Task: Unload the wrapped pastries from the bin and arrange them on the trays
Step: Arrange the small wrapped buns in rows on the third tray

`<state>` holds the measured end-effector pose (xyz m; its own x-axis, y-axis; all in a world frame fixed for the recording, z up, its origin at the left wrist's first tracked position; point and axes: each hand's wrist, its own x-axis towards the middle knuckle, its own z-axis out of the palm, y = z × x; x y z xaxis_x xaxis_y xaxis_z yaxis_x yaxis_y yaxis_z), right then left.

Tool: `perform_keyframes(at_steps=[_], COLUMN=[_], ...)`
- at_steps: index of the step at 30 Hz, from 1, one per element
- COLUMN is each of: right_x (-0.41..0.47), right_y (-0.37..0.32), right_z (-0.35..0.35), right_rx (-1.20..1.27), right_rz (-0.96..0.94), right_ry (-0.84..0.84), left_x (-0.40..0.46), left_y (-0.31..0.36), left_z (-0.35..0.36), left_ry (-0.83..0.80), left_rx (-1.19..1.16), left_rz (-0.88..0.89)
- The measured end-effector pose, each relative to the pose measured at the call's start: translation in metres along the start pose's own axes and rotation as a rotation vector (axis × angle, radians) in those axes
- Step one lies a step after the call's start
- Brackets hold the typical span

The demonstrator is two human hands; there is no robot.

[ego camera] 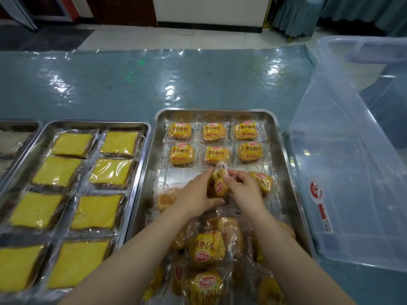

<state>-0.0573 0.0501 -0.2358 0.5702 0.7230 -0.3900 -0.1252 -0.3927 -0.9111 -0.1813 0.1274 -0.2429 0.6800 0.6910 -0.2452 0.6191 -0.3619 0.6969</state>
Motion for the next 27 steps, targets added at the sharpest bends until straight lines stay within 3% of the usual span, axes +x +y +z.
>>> perform_keyframes(at_steps=[4, 7, 10, 13, 17, 21, 24, 27], right_x=[0.003, 0.005, 0.008, 0.011, 0.012, 0.009, 0.004, 0.006], right_y=[-0.006, -0.008, -0.01, -0.013, -0.022, -0.014, -0.005, -0.007], right_z=[-0.004, -0.005, -0.005, -0.001, 0.012, 0.014, 0.01, 0.01], right_rx=[-0.195, -0.276, -0.372, -0.519, -0.598, -0.459, -0.528, -0.55], right_rz=[-0.071, -0.076, -0.129, -0.216, -0.331, -0.237, -0.221, -0.242], right_ry=[0.042, 0.099, 0.137, 0.07, -0.055, -0.095, -0.209, -0.18], left_x=[-0.001, 0.001, 0.001, -0.001, 0.001, 0.005, 0.006, 0.005], left_y=[-0.005, -0.003, 0.001, 0.001, 0.005, -0.003, -0.009, -0.01], left_z=[0.003, 0.003, -0.004, -0.011, -0.019, -0.025, -0.027, -0.024], left_ry=[0.082, 0.089, 0.094, 0.178, 0.223, 0.333, 0.388, 0.389], left_rx=[0.26, 0.329, 0.265, 0.166, -0.222, -0.221, -0.207, -0.168], left_rz=[-0.015, -0.02, -0.071, -0.076, -0.101, -0.202, -0.256, -0.261])
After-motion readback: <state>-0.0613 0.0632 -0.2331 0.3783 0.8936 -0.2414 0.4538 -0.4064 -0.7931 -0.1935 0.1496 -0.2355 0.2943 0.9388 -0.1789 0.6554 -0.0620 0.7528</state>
